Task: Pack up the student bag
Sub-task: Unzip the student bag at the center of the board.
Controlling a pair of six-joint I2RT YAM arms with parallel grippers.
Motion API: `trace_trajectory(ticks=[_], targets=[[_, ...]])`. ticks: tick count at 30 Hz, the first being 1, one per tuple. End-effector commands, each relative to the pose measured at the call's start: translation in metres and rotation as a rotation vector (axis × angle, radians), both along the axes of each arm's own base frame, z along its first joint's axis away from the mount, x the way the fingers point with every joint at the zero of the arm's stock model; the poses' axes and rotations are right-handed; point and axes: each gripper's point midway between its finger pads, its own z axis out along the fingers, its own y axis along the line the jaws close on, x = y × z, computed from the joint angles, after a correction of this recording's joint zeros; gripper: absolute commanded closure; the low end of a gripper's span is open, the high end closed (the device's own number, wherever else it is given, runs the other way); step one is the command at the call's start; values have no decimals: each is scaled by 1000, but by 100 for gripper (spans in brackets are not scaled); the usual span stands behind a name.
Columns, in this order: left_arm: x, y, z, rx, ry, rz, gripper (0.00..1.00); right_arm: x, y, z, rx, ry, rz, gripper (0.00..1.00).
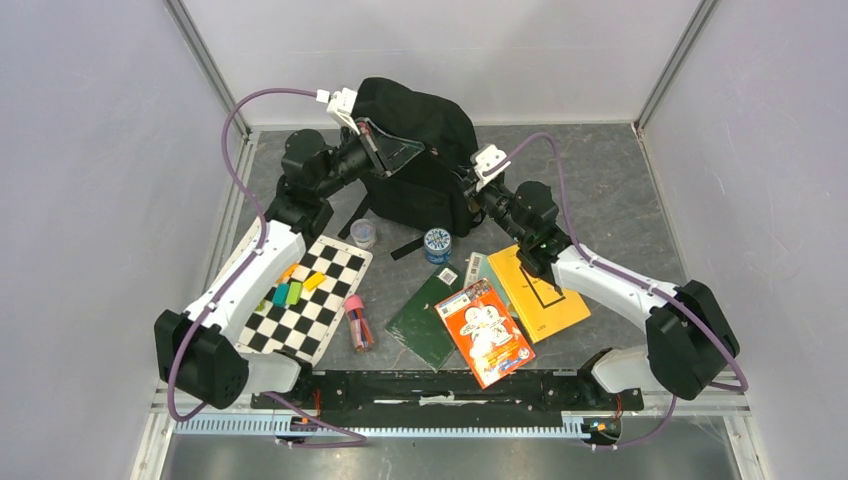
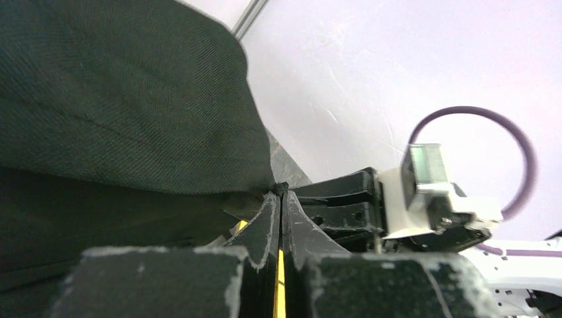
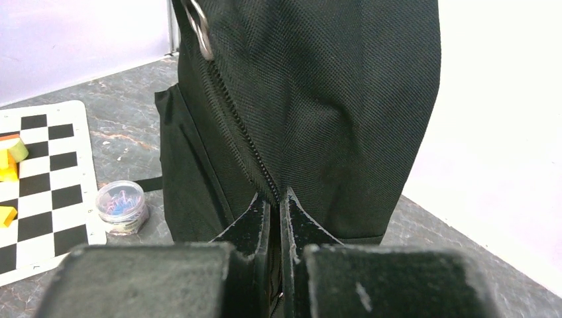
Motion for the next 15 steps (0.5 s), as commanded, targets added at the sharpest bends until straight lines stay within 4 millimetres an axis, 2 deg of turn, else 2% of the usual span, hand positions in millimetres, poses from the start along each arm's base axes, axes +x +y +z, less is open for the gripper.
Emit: trace_trajectory(ticks=[1, 7, 12, 15], targets=[[-29, 23, 111, -105, -333, -4, 98, 8, -28, -12, -17, 67, -122, 100], [-38, 27, 109, -104, -326, -8, 98, 4, -32, -8, -19, 64, -129, 100], [-17, 42, 95, -69, -249, 116, 98, 3, -36, -5, -22, 56, -145, 100], [1, 62, 89, -57, -213, 239, 98, 4, -39, -6, -17, 60, -158, 100]])
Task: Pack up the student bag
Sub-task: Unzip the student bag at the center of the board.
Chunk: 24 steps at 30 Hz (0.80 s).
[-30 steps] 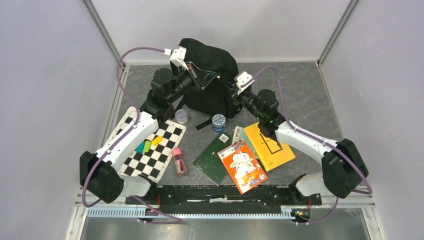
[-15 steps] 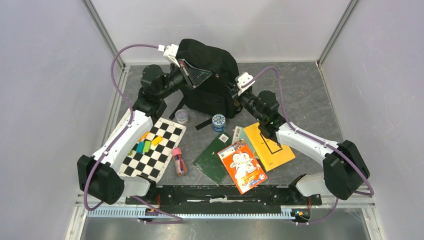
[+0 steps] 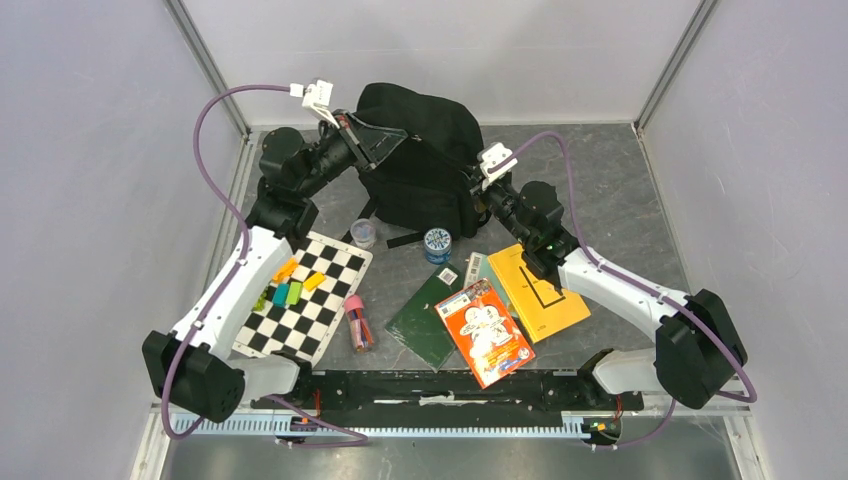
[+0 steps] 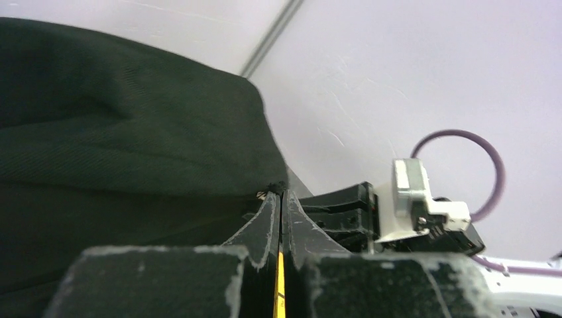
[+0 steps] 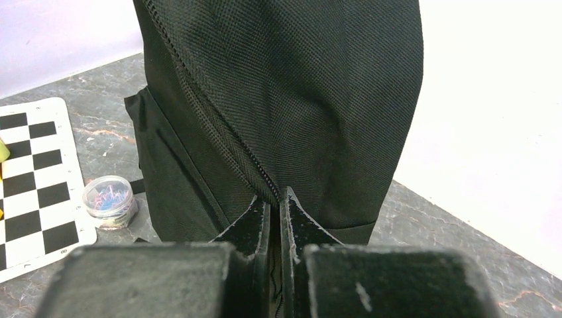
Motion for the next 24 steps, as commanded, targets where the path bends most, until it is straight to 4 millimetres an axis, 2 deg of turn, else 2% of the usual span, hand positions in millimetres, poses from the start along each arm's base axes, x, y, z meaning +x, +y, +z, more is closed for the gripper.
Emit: trace_trajectory(ticks=[1, 3, 8, 11, 15, 18, 22, 24], targets=[[13, 47, 50, -38, -123, 235, 98, 6, -23, -10, -14, 28, -99, 100], [20, 63, 48, -45, -114, 297, 98, 7, -25, -12, -10, 37, -112, 100], [38, 87, 46, -47, -90, 336, 98, 9, -32, -17, -3, 58, -158, 100], [55, 108, 40, -43, -73, 393, 98, 9, -35, -16, 2, 57, -170, 100], [80, 138, 26, -43, -40, 472, 98, 10, -35, -15, -3, 54, -175, 100], [95, 156, 8, -35, -9, 522, 98, 11, -34, -14, -13, 51, -172, 100], [102, 153, -16, -5, 21, 497, 98, 11, -29, -10, -27, 47, -144, 100], [98, 145, -18, 2, 7, 444, 98, 9, -22, -6, -36, 49, -106, 98]])
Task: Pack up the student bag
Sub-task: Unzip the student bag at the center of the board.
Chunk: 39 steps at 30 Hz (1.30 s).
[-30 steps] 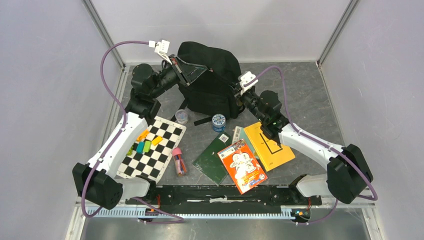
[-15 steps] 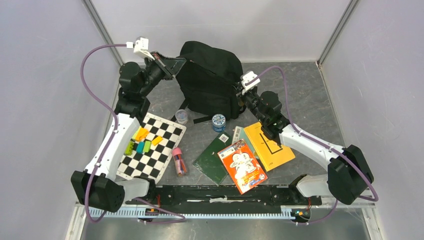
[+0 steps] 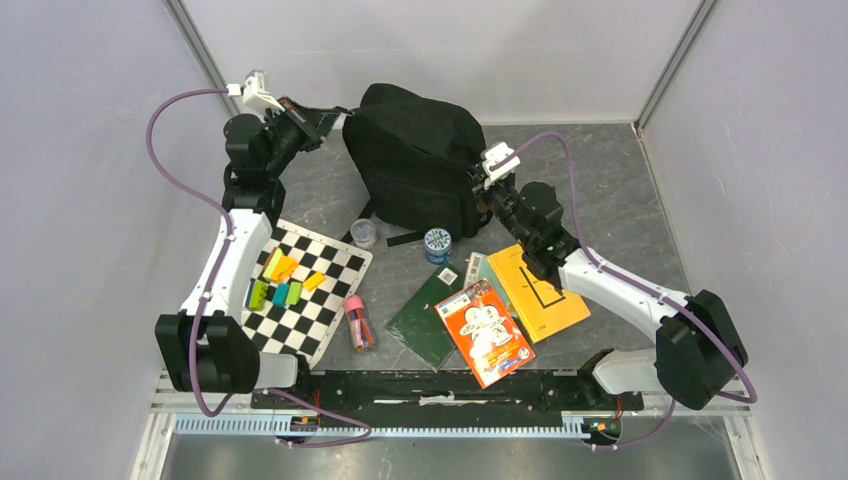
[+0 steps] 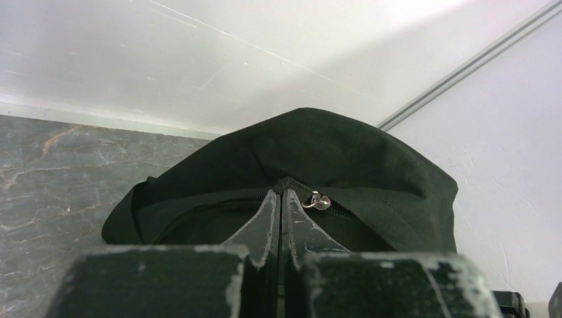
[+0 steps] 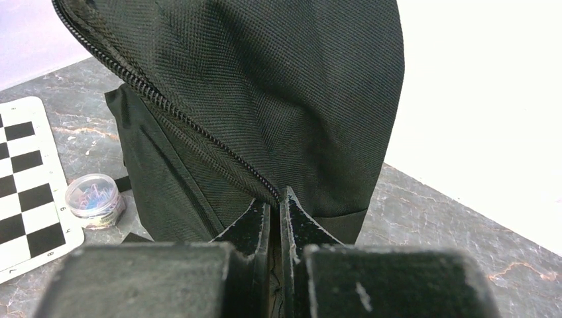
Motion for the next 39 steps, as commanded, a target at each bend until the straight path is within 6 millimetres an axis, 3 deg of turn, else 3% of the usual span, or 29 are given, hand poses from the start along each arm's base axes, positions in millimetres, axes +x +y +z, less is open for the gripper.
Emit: trace_trajectory(ticks=[1, 3, 5, 7, 11, 18, 22, 32, 39], targets=[[-1, 3, 22, 19, -123, -28, 98, 2, -8, 7, -50, 15, -15, 92], [-9, -7, 27, 18, -151, -92, 98, -3, 0, 15, -68, 10, 44, 64], [-15, -12, 30, 23, -166, -132, 98, -13, 8, 26, -81, -11, 115, 44], [-19, -16, 31, 29, -171, -155, 98, -25, 13, 38, -95, -56, 182, 33], [-25, -20, 31, 24, -168, -189, 98, -46, 12, 71, -79, -168, 243, 24], [-34, -22, 29, 38, -187, -203, 98, -74, 30, 135, -21, -360, 375, 26], [-37, -23, 23, 51, -190, -215, 98, -73, 56, 150, -46, -395, 438, 32], [-42, -26, 0, 68, -152, -240, 98, -55, 102, 139, -139, -396, 465, 41], [-43, -30, -2, 43, -148, -263, 98, -45, 111, 129, -194, -383, 416, 46]])
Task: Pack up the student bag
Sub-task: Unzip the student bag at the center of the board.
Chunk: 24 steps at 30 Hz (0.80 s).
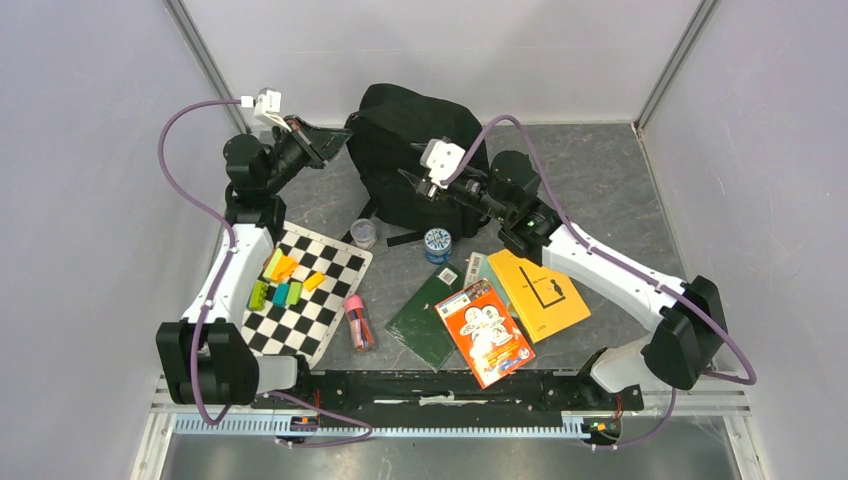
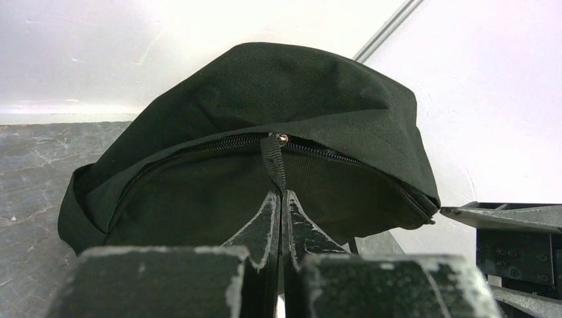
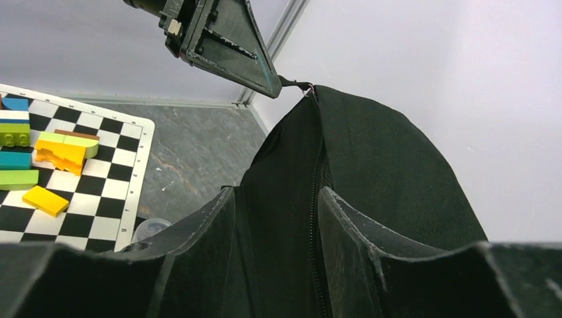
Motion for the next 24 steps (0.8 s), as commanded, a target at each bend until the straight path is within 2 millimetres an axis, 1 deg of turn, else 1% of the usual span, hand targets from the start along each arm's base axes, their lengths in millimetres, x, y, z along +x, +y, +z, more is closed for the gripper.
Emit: trace_trajectory(ticks=[1, 3, 8, 16, 20, 24], targets=[[-7, -3, 15, 1, -66, -34, 98, 6, -3, 30, 20, -78, -63, 47], [-8, -3, 15, 3, -69, -33, 98, 13, -5, 25, 10, -75, -100, 48], [-8, -4, 15, 2, -64, -37, 98, 23, -8, 20, 2, -65, -156, 51], [-8, -3, 13, 5, -62, -36, 98, 30, -16, 16, -3, -72, -219, 50], [-8, -3, 13, 9, -63, -36, 98, 32, -16, 18, -2, -86, -232, 49], [-8, -3, 12, 11, -62, -35, 98, 35, -18, 25, -4, -111, -250, 48]])
